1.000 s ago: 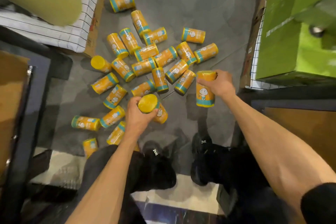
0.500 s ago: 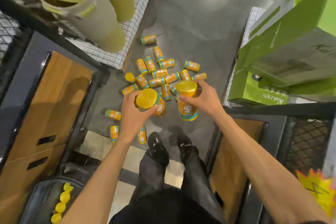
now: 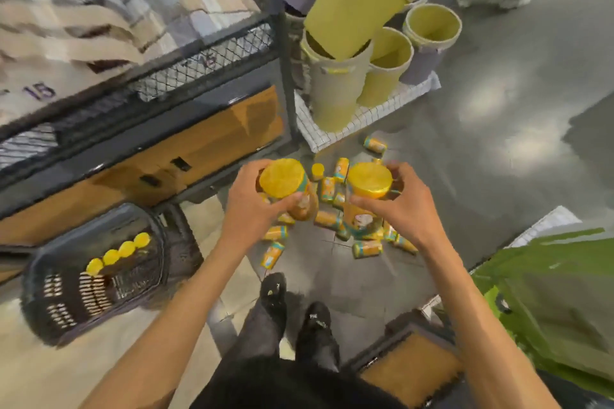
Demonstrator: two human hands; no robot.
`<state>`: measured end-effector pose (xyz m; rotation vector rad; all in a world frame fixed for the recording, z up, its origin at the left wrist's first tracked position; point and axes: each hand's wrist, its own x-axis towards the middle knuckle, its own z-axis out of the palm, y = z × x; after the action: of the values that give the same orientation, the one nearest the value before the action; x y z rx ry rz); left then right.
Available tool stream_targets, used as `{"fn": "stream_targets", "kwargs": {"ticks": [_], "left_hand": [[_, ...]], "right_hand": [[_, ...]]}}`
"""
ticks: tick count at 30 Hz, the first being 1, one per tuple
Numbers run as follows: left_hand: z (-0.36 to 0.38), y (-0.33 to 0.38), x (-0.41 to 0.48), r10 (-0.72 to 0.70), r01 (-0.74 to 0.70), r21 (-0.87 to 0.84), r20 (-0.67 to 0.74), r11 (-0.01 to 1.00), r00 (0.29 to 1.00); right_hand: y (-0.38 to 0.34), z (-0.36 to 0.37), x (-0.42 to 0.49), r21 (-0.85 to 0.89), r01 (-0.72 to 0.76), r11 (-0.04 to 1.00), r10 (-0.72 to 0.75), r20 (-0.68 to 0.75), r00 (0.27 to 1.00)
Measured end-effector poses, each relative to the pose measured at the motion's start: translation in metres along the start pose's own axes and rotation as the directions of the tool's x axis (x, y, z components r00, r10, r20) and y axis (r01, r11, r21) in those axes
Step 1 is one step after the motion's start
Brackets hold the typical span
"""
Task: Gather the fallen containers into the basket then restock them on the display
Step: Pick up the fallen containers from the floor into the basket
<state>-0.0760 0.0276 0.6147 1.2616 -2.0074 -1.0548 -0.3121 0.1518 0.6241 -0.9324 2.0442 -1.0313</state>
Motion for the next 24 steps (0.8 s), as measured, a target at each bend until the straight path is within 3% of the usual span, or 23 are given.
{"fn": "stream_targets", "kwargs": {"ticks": [10, 15, 24], "left_hand": [[-0.107, -0.027, -0.060, -0.076, 0.090, 0.046, -0.245, 0.995, 0.967], [-0.181, -0.058, -0.096, -0.098, 0.122, 0.063, -0.293, 0.991, 0.951], [-0.320, -0.143, -0.177, -0.143, 0.185, 0.084, -0.364, 0.979, 0.920]], "right_hand": [[-0.088, 0.089, -0.024, -0.006, 0.220, 0.976, -0.212, 0.246, 0.946], [-0.134, 0.156, -0.048, -0.011, 0.328, 0.944, -0.301, 0.368, 0.880], [-0.199, 0.303, -0.098, 0.034, 0.413, 0.910, -0.383, 0.450, 0.807]]}}
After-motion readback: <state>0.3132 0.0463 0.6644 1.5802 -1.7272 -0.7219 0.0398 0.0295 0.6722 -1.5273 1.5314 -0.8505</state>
